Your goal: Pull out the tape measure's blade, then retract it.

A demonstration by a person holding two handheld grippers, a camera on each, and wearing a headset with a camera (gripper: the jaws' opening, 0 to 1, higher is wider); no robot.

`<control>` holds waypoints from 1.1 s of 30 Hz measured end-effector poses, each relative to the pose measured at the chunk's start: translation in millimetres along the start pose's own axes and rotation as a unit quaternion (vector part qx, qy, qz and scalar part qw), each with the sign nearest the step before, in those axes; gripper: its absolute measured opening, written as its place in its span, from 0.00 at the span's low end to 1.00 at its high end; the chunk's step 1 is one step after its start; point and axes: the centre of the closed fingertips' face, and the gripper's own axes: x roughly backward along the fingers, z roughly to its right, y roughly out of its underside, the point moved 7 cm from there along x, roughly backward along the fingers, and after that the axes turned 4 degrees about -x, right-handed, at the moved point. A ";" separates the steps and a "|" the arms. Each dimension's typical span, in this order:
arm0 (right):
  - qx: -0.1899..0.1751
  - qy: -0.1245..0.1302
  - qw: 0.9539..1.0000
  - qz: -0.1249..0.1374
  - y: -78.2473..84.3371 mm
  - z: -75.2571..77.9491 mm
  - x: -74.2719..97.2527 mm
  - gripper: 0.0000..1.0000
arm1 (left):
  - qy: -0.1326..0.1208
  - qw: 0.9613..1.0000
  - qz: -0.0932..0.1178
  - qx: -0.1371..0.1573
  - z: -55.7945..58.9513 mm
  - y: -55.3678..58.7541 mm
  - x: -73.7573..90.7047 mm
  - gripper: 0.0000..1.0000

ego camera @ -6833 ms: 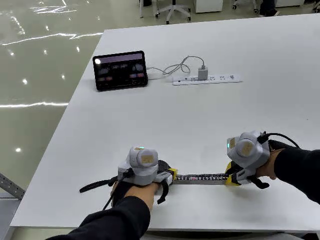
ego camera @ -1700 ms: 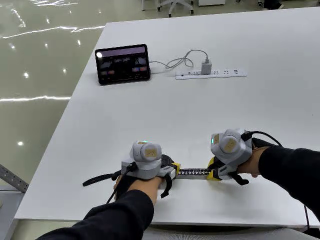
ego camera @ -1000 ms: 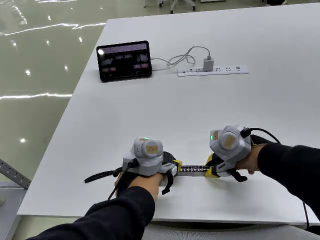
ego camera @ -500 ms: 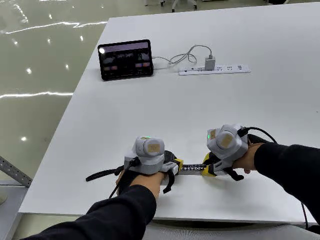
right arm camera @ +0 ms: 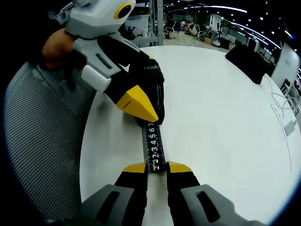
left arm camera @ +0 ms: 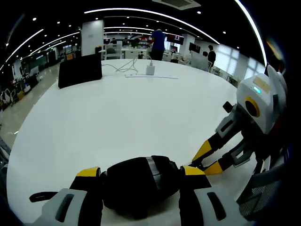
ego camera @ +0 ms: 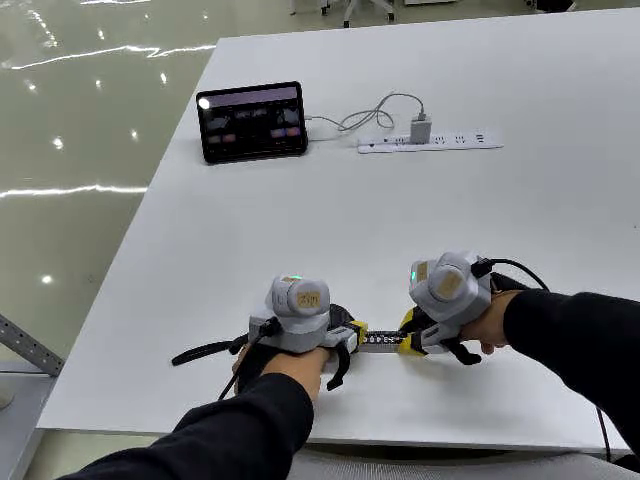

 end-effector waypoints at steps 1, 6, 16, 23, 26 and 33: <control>0.003 0.000 1.000 0.001 -0.8 0.0 -0.7 0.11 | 0.000 1.000 0.000 0.000 0.1 0.0 0.0 0.62; 0.002 -0.002 1.000 0.002 -3.5 0.4 -2.8 0.11 | 0.001 1.000 0.000 0.001 -0.1 0.3 0.0 0.62; 0.000 -0.005 1.000 0.003 -6.4 1.8 -4.0 0.11 | 0.002 1.000 0.000 0.001 -0.2 -0.3 -0.2 0.62; -0.001 -0.006 1.000 0.002 -8.7 2.2 -5.2 0.11 | 0.002 1.000 0.000 0.000 -0.1 -0.1 0.5 0.62; -0.004 -0.007 1.000 0.003 -10.3 1.7 -6.9 0.11 | 0.004 1.000 -0.001 -0.001 -0.4 0.0 0.6 0.62; -0.003 -0.008 1.000 0.005 -13.4 0.8 -9.9 0.11 | 0.006 1.000 -0.002 -0.002 -0.5 0.5 0.7 0.62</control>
